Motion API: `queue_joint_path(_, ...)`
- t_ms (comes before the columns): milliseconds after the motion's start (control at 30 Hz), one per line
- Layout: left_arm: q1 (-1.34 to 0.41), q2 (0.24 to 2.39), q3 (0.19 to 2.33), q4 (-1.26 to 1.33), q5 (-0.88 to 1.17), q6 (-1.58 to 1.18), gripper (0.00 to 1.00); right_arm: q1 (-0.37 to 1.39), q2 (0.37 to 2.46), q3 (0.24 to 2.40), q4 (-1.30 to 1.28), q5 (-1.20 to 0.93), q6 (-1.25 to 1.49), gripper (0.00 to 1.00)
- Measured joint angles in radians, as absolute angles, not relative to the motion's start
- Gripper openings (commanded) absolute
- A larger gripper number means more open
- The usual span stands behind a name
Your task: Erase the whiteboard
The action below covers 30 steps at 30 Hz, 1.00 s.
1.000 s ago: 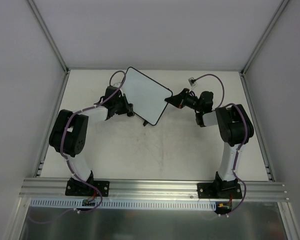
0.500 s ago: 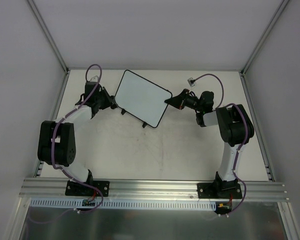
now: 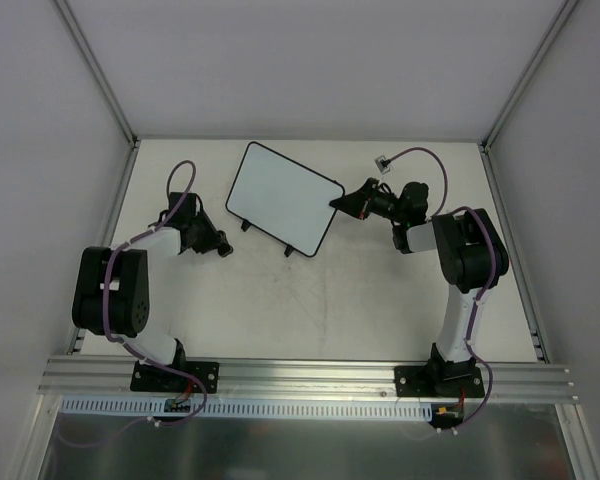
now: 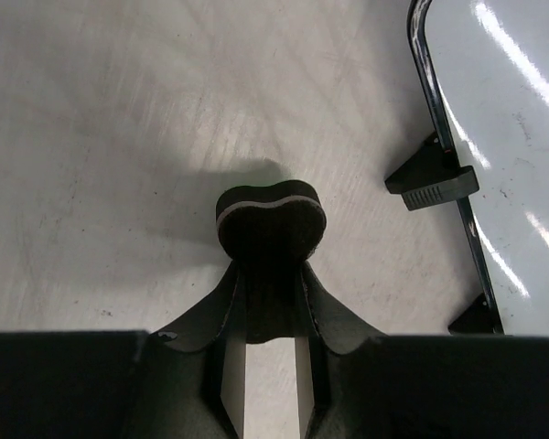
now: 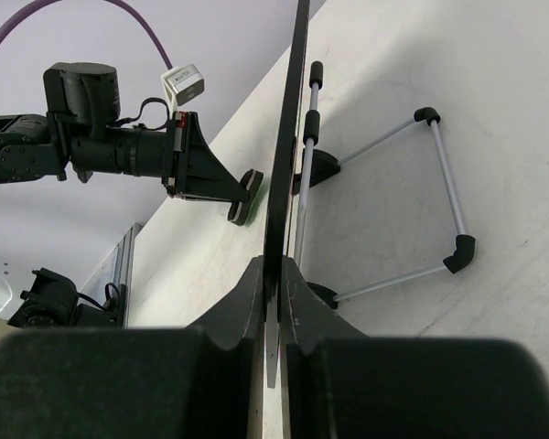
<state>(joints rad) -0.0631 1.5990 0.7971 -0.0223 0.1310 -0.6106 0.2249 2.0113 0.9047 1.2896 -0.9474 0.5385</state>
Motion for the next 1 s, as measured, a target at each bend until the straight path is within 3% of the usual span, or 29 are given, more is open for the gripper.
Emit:
queue_joint_path(67, -0.057, 1.582, 0.792, -0.032, 0.134, -0.613, 0.26, 0.225, 2.011, 0.905, 1.290, -0.948, 0.538, 0.02)
queue_joint_path(200, -0.036, 1.579, 0.785, -0.049, 0.159, -0.619, 0.30, 0.225, 2.011, 0.905, 1.290, -0.949, 0.538, 0.04)
queue_joint_path(233, -0.030, 1.579, 0.785, -0.051, 0.163, -0.619, 0.45, 0.225, 2.011, 0.905, 1.290, -0.950, 0.538, 0.07)
queue_joint_path(300, -0.024, 1.579, 0.785, -0.055, 0.168, -0.618, 0.48, 0.225, 2.011, 0.905, 1.289, -0.950, 0.538, 0.08)
queue_joint_path(367, -0.024, 1.578, 0.783, -0.056, 0.174, -0.621, 0.75, 0.225, 2.011, 0.905, 1.289, -0.951, 0.538, 0.10)
queue_joint_path(433, -0.024, 1.559, 0.783, -0.046, 0.173, -0.624, 0.78, 0.225, 2.011, 0.905, 1.290, -0.952, 0.539, 0.12)
queue_joint_path(467, -0.024, 1.548, 0.780, -0.047, 0.169, -0.625, 0.99, 0.225, 2.011, 0.905, 1.290, -0.953, 0.539, 0.13)
queue_joint_path(767, -0.018, 1.490, 0.735, -0.062, 0.148, -0.622, 0.99, 0.225, 2.011, 0.903, 1.290, -0.976, 0.538, 0.32)
queue_joint_path(1000, -0.018, 1.436, 0.710, -0.080, 0.146, -0.620, 0.99, 0.224, 2.011, 0.903, 1.290, -0.982, 0.542, 0.40)
